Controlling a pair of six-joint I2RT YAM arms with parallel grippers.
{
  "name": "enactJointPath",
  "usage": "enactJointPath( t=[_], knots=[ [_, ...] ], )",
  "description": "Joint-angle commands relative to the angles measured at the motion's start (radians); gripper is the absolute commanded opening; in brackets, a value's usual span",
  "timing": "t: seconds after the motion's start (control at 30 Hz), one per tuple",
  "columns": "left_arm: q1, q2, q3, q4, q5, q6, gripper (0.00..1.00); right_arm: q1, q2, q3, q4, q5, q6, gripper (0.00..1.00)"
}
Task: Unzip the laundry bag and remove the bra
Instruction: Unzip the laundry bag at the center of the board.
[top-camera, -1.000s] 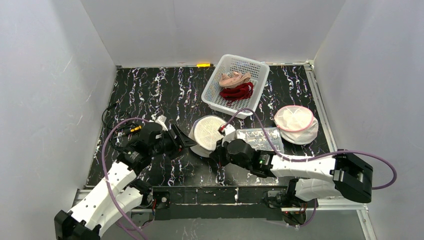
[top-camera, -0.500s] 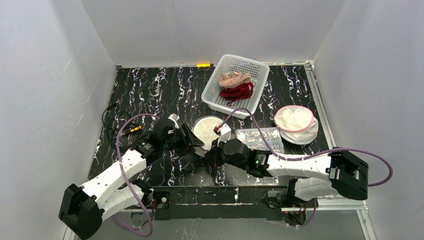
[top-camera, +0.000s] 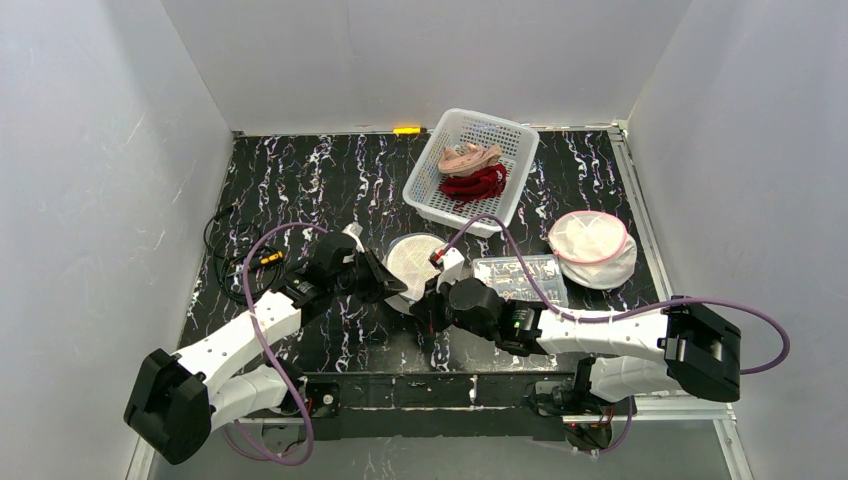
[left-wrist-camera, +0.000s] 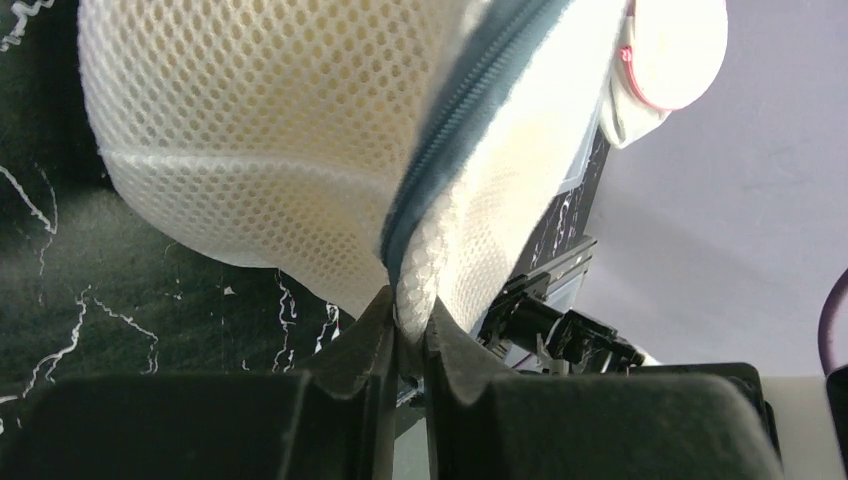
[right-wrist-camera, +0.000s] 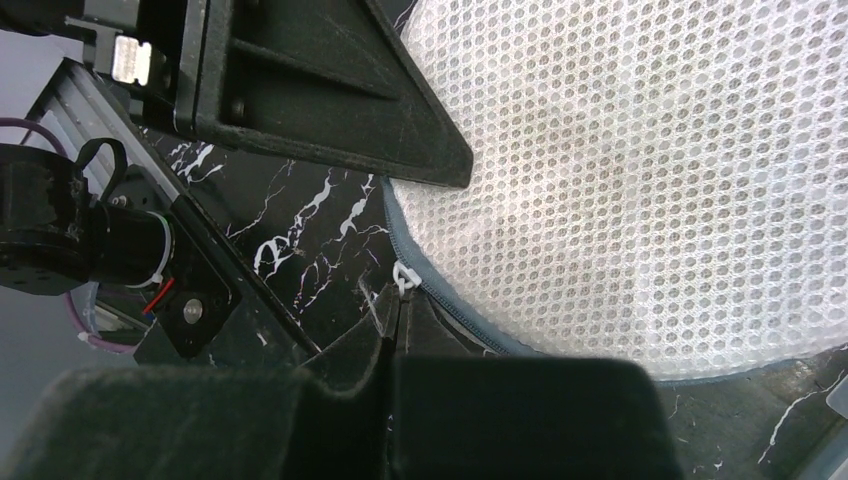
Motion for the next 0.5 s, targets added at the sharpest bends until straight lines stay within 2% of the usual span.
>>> enactJointPath(
  t=[0.0,0.47],
  knots=[
    [-0.004,0.001,0.002,0.016,-0.013,0.015,0.0,0.008,-0.025,0.016,0.024,0.018,-0.006,0.01],
    [-0.004,0.003,0.037,-0.049,-0.043,0.052,0.0,0.009,-0.146,0.009,-0.137,0.085,-0.121,0.01]
  ],
)
